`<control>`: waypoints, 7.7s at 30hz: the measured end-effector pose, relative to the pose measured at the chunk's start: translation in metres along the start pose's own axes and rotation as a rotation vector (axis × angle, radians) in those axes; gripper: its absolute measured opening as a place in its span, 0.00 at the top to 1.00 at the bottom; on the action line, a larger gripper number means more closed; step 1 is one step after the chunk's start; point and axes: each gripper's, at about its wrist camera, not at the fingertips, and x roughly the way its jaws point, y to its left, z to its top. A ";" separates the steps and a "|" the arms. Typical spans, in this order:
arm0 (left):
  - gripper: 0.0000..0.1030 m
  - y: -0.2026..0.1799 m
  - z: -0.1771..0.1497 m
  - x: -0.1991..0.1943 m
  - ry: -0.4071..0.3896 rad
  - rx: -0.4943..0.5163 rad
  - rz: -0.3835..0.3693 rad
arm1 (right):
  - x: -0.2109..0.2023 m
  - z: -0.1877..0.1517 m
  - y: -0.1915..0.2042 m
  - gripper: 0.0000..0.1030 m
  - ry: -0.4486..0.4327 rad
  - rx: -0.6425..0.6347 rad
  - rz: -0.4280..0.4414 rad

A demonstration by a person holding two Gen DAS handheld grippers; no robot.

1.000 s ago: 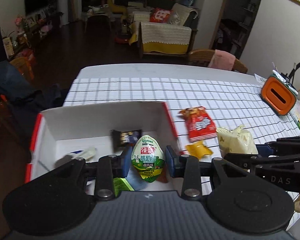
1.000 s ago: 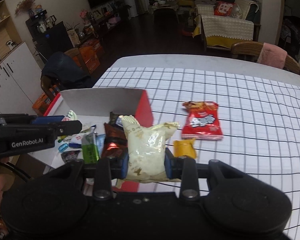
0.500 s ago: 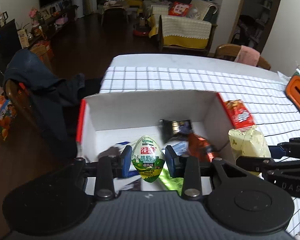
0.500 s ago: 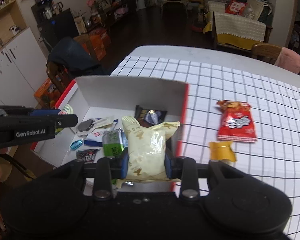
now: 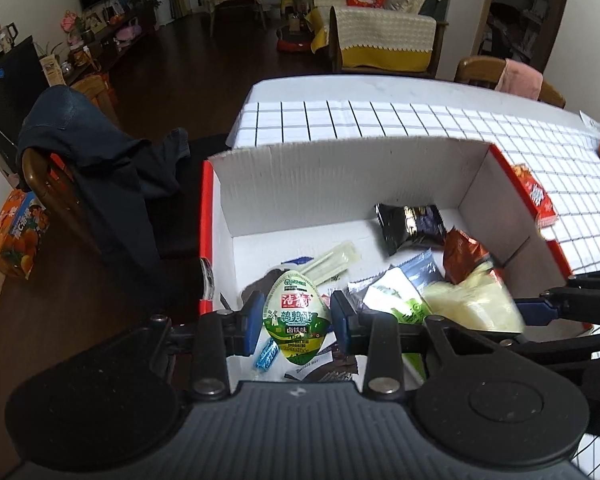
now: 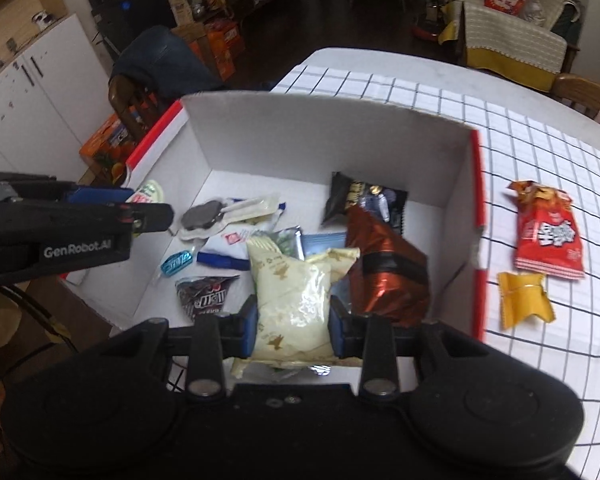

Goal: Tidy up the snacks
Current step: 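Carry the green candy and cream packet into the box and open both grippers, then withdraw both tools from the box toward the red chip bag and yellow candy, then grasp the yellow candy with the left gripper while the right gripper grasps the red chip bag, then carry the yellow candy and red chip bag into the box and open both grippers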

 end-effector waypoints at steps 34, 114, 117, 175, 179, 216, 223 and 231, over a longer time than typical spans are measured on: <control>0.46 -0.019 -0.008 0.014 0.082 0.076 -0.054 | -0.008 -0.006 -0.010 0.65 0.014 0.063 0.051; 0.13 -0.297 0.034 0.096 0.102 -0.104 -0.041 | 0.000 0.036 -0.307 0.00 -0.026 0.069 0.016; 0.13 -0.292 0.040 0.108 0.134 -0.135 -0.044 | 0.019 0.049 -0.300 0.00 -0.007 0.056 0.024; 0.61 -0.284 0.036 0.106 0.141 -0.133 -0.010 | -0.017 -0.011 -0.314 0.32 0.015 0.107 -0.055; 0.61 -0.283 0.031 0.085 0.128 -0.121 -0.030 | -0.038 -0.018 -0.301 0.32 0.003 0.101 -0.055; 0.60 -0.106 0.018 -0.054 -0.021 -0.107 -0.095 | -0.109 0.003 -0.102 0.32 -0.136 0.037 -0.035; 0.59 -0.062 0.015 -0.050 -0.016 -0.118 -0.064 | -0.089 0.014 -0.068 0.32 -0.123 0.034 -0.040; 0.59 -0.020 0.008 -0.026 0.030 -0.127 -0.021 | -0.052 0.028 -0.042 0.32 -0.093 0.039 -0.057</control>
